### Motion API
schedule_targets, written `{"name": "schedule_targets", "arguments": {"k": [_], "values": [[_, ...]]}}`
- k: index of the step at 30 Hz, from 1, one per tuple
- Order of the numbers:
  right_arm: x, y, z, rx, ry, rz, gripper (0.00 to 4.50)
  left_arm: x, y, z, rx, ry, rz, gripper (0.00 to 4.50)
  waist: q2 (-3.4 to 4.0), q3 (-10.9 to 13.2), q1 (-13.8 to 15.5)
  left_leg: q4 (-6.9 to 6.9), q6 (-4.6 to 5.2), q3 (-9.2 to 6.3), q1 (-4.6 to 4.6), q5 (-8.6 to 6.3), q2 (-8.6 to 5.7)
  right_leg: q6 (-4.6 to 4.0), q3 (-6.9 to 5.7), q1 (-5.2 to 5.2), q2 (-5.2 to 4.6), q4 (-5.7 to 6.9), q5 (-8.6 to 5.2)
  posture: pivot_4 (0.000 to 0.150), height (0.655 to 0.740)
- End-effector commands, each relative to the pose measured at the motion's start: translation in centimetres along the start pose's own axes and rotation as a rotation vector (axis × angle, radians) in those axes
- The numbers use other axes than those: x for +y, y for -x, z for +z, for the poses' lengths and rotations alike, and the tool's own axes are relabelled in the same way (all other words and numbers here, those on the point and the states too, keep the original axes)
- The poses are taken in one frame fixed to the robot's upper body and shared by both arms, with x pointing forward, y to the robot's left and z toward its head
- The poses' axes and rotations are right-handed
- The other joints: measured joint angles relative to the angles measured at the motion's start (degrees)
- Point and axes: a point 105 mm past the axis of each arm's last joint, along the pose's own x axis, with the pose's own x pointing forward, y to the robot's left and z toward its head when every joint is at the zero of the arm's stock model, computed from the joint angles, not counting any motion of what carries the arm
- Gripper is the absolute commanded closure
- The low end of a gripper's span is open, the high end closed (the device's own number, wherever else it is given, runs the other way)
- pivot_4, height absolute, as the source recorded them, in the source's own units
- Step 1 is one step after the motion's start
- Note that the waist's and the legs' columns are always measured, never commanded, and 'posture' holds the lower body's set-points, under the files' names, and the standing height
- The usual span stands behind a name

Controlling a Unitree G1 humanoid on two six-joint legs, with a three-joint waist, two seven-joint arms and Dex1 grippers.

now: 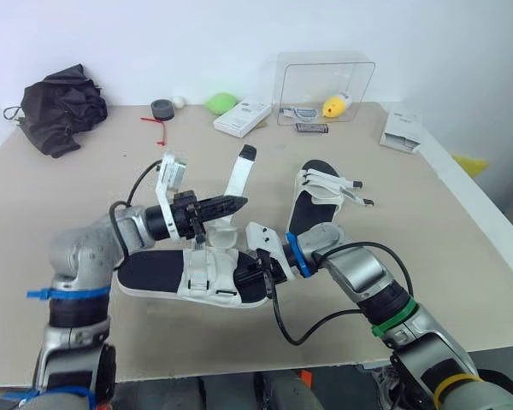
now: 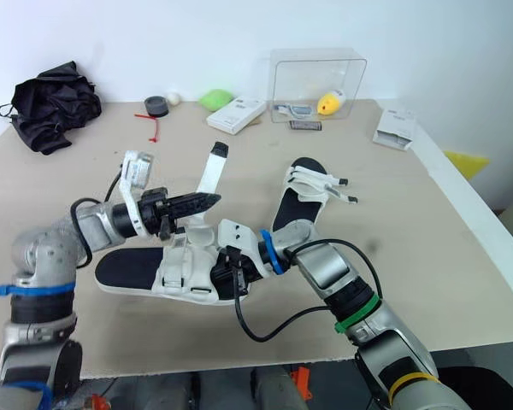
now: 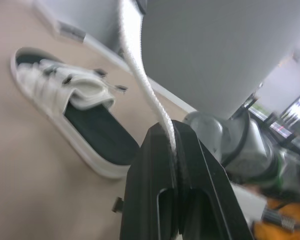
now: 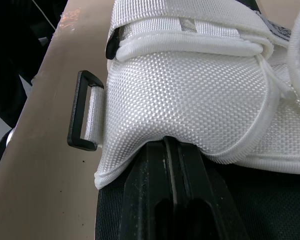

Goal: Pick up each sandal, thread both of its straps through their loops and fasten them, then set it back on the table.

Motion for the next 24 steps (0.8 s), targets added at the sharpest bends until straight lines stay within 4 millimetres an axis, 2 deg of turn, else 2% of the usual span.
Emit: {"name": "schedule_targets", "arguments": {"k": [1,5,9,12,13,15,22,24], "values": [[-0.1,-0.7,-3.3,0.104,-0.096,-0.017,4.50,-3.3,-0.3,1.3,-0.024,-0.470,-0.139,4.46,0.00,0.0,0.0,0.00,0.00,0.01,0.00,0.00,0.02,-0.02,0.00,-0.01,0.02,-0.03,-0.01,0.150,0.7400],[-0.1,-0.7,-3.4,0.107,-0.095,-0.011,4.50,-4.1,0.3,0.0,0.008,-0.722,-0.207,4.46,0.00,0.0,0.0,-0.03,0.10,0.07,0.00,-0.06,0.08,-0.11,0.08,-0.03,0.05,-0.04,-0.06,0.150,0.7400],[0.0,-0.7,-3.5,0.111,-0.093,-0.005,4.50,-4.6,1.5,-1.2,0.045,-1.054,-0.308,4.46,0.01,0.0,0.0,-0.03,0.13,0.08,-0.02,-0.07,0.13,-0.13,0.07,-0.05,0.09,-0.04,-0.08,0.150,0.7400],[-0.1,-0.8,-3.6,0.113,-0.090,-0.001,4.50,-4.0,2.1,-1.8,0.058,-1.147,-0.325,4.46,0.02,0.0,0.0,-0.02,0.22,0.14,-0.01,-0.13,0.15,-0.13,0.06,-0.05,0.09,-0.05,-0.08,0.150,0.7400],[-0.1,-0.8,-3.6,0.114,-0.089,0.000,4.50,-3.6,2.2,-1.9,0.064,-1.174,-0.313,3.92,0.02,0.0,0.0,-0.02,0.26,0.16,-0.01,-0.15,0.16,-0.13,0.06,-0.04,0.09,-0.06,-0.08,0.150,0.7400],[-0.1,-0.8,-3.6,0.115,-0.086,0.003,4.50,-3.5,2.4,-1.9,0.053,-1.185,-0.314,3.17,0.02,0.0,0.0,0.00,0.32,0.18,-0.01,-0.17,0.17,-0.12,0.07,-0.04,0.09,-0.05,-0.07,0.150,0.7400],[-0.3,-0.9,-3.5,0.120,-0.074,0.017,4.50,-3.9,3.1,-1.9,0.054,-1.205,-0.351,0.05,0.03,0.0,-0.1,0.02,0.38,0.27,0.07,-0.17,0.27,-0.11,0.08,-0.02,0.18,-0.04,-0.04,0.150,0.7400],[-0.3,-0.9,-3.5,0.124,-0.070,0.023,4.50,-4.1,3.9,-2.4,0.120,-1.126,-0.374,0.05,0.03,0.0,-0.1,0.02,0.38,0.27,0.08,-0.17,0.30,-0.12,0.08,-0.02,0.22,-0.03,-0.04,0.150,0.7400]]}}
